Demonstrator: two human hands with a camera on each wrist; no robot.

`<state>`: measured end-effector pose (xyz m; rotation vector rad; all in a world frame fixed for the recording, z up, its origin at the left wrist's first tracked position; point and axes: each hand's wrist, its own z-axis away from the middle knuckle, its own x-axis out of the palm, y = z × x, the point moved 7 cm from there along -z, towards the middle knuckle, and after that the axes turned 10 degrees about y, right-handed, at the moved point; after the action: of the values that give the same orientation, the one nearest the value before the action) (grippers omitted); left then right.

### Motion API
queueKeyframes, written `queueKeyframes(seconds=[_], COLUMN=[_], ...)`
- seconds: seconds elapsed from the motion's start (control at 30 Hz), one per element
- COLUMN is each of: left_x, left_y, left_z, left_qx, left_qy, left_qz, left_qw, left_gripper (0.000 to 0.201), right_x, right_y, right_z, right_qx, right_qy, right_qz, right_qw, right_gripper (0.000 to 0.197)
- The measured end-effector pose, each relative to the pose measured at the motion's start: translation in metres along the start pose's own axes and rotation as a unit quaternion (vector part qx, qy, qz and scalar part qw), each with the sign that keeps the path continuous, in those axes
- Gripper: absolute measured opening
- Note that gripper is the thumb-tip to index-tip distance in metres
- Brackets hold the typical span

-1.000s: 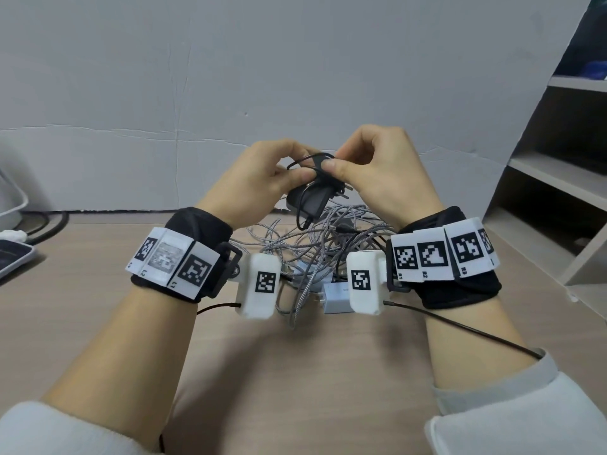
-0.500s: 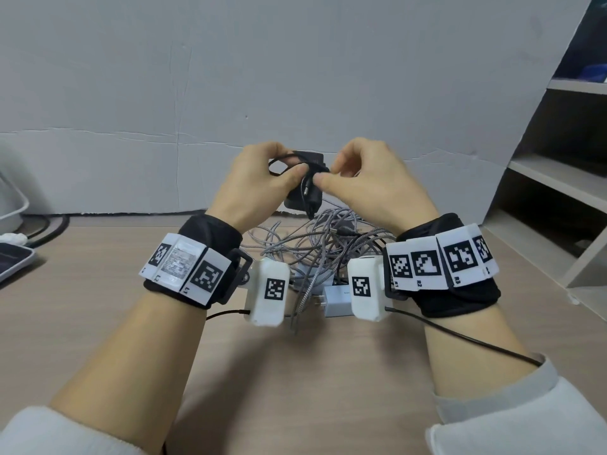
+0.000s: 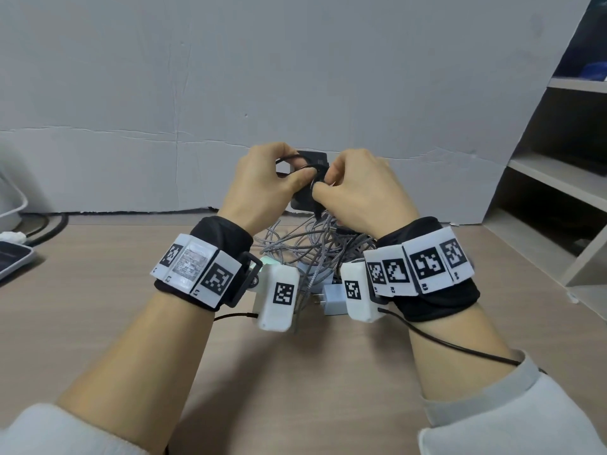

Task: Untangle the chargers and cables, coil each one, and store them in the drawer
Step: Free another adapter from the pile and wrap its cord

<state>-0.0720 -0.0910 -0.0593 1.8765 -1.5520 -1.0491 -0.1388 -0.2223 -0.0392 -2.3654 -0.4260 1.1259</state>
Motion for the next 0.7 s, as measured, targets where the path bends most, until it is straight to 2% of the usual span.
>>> queueKeyframes(seconds=[0.1, 0.2, 0.3, 0.37, 0.43, 0.53, 0.63, 0.7], left_x=[0.0, -0.004, -0.023, -0.032, -0.033, -0.021, -0.002, 0.01], left_y=[0.0, -0.001, -0.009, -0.015, -0.017, -0.016, -0.014, -0.012], left_z=[-0.001, -0.003, -0.009, -0.011, -0.01, -0.005, 0.003, 0.01], left_qx=[0.008, 0.012, -0.004, -0.025, -0.039, -0.071, -0.113, -0.15], left_qy=[0.001, 0.021, 0.071, 0.077, 0.068, 0.021, -0.067, -0.116], left_qz=[-0.005, -0.004, -0.009, 0.0, 0.015, 0.07, 0.152, 0.224], left_qw=[1.0, 1.0, 0.997, 0.997, 0.997, 0.995, 0.98, 0.956], left_gripper=[0.009, 0.014, 0.028, 0.036, 0.037, 0.035, 0.033, 0.026], right_x=[0.001, 0.0, 0.007, 0.009, 0.005, -0.007, -0.014, -0.018], right_y=[0.001, 0.006, 0.019, 0.026, 0.029, 0.032, 0.031, 0.029], right_z=[-0.002, -0.004, -0.001, 0.001, -0.004, -0.013, -0.015, -0.015], right_qx=[0.005, 0.015, 0.064, 0.101, 0.11, 0.127, 0.157, 0.167], right_qy=[0.006, -0.002, -0.101, -0.139, -0.105, 0.013, 0.078, 0.097], right_qz=[-0.014, -0.004, -0.055, -0.119, -0.151, -0.209, -0.298, -0.344], right_qw=[1.0, 1.0, 0.991, 0.978, 0.977, 0.97, 0.938, 0.919], right_gripper=[0.014, 0.018, 0.021, 0.018, 0.016, 0.011, 0.009, 0.009])
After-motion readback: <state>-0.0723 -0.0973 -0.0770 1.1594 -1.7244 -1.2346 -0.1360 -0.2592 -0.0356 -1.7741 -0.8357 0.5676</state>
